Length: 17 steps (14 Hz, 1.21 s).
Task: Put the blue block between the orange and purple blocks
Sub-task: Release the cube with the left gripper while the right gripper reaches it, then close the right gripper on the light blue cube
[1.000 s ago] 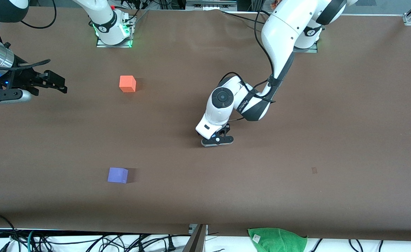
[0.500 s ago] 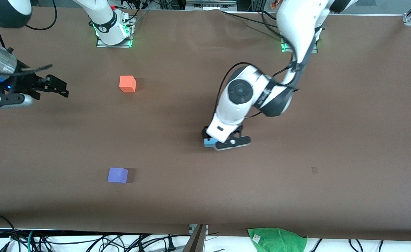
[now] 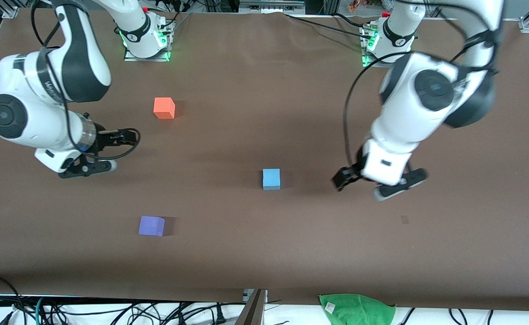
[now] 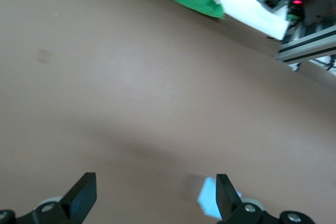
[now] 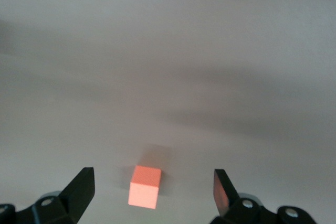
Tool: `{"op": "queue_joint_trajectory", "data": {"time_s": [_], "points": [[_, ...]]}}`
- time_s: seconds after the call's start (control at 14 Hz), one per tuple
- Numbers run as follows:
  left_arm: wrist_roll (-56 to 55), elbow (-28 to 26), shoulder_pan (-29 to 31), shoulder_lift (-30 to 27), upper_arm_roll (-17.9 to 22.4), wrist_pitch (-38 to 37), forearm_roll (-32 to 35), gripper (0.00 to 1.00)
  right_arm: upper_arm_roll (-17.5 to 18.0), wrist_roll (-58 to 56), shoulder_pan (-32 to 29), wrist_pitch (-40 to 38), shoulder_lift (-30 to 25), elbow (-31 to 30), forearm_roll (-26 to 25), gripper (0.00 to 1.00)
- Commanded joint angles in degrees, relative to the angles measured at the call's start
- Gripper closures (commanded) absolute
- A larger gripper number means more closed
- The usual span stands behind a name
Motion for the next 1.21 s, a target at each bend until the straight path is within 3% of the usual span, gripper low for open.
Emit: {"op": "queue_joint_trajectory", "data": {"time_s": [0.0, 0.43, 0.79, 1.14], "points": [[10.7, -4.7, 4.8, -8.3, 0.1, -7.0, -0.9, 0.0, 1.5, 1.7, 2.2, 1.0, 6.0, 6.5, 5.4, 0.0], [37.4, -4.2, 13.0, -13.8, 8.9, -17.1, -1.1, 0.0, 2.6, 22.6, 16.4, 21.4, 19.1, 12.1, 6.3, 0.0], [38.2, -4.1, 14.5, -15.3, 8.5, -23.8, -0.5, 0.0, 2.4, 34.8, 22.9, 28.3, 33.3, 25.1, 5.8, 0.0], [38.4, -3.7, 15.5, -14.9, 6.7, -24.9, -0.4, 0.0, 2.1, 39.8, 25.2, 35.5, 37.7, 26.2, 5.6, 0.0]]}}
